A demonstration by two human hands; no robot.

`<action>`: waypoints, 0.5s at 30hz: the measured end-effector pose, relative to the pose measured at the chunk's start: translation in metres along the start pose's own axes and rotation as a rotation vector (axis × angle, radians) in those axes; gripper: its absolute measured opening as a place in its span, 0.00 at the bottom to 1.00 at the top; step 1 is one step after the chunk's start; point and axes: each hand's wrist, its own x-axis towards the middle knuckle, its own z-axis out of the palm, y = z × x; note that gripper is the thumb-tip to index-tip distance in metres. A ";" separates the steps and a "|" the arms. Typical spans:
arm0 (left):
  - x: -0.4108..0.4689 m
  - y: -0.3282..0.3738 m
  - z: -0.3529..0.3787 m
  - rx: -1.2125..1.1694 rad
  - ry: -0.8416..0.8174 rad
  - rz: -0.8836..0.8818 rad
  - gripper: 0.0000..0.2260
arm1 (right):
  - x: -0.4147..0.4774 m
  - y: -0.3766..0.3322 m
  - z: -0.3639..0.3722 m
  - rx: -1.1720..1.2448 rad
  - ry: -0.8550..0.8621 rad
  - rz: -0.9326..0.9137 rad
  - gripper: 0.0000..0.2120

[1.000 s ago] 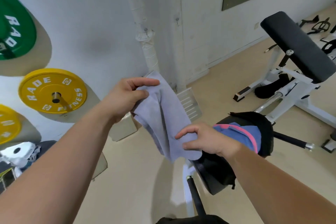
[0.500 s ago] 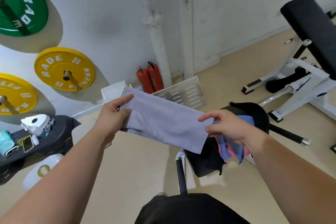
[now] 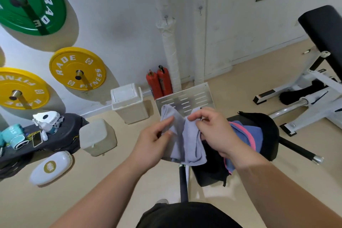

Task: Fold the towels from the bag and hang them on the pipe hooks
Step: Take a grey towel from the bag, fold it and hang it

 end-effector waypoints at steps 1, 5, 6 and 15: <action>-0.001 0.005 0.006 -0.022 -0.007 0.021 0.19 | -0.001 -0.004 0.005 -0.017 -0.008 -0.029 0.20; -0.006 0.017 0.018 -0.041 -0.092 0.144 0.20 | -0.008 -0.016 0.019 -0.011 0.003 -0.070 0.18; -0.008 0.018 0.019 -0.029 -0.093 0.158 0.22 | -0.009 -0.017 0.021 -0.010 0.019 -0.074 0.17; -0.003 0.012 0.019 -0.094 -0.053 0.069 0.34 | -0.020 -0.022 0.023 0.255 -0.024 -0.085 0.13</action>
